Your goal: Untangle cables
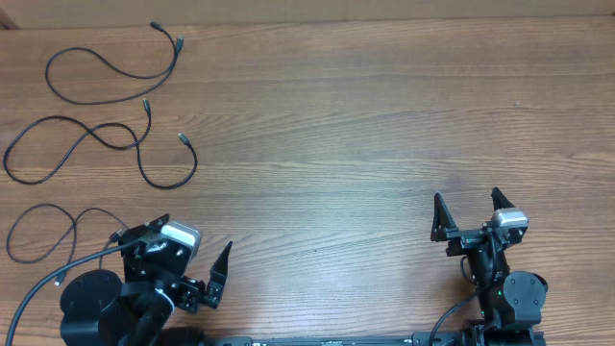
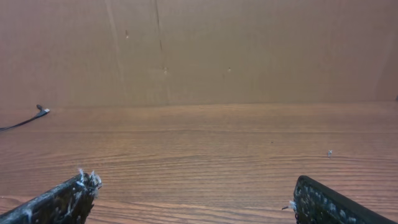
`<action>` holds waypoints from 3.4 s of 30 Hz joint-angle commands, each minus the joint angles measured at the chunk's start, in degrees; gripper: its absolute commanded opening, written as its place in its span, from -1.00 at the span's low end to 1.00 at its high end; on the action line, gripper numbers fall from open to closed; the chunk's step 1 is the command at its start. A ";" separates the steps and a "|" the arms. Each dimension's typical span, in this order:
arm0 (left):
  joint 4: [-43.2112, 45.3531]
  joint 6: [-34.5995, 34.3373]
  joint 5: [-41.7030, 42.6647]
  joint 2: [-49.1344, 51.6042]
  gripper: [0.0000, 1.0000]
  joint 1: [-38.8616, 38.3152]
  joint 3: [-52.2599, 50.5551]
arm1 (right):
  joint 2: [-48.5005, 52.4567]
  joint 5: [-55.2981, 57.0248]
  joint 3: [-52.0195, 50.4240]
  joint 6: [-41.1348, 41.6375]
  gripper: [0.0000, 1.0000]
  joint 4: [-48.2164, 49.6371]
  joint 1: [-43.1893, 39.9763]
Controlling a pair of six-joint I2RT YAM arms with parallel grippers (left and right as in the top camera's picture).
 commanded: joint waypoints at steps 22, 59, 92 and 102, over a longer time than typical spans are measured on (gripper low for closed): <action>59.06 -15.13 -7.67 -18.84 0.99 -1.86 -44.76 | -0.68 0.07 -0.61 -0.09 1.00 0.24 -0.44; 54.36 -14.34 -25.70 -23.19 0.99 -2.78 -52.50 | -0.68 0.07 -0.61 -0.09 1.00 0.24 -0.44; 54.38 -14.34 -24.98 -23.17 0.99 -2.78 -52.48 | -0.68 0.07 -0.61 -0.07 1.00 0.24 -0.44; 54.38 -14.34 -24.96 -23.17 0.99 -2.78 -52.48 | -0.68 1.42 -0.59 -0.09 1.00 -0.02 -0.66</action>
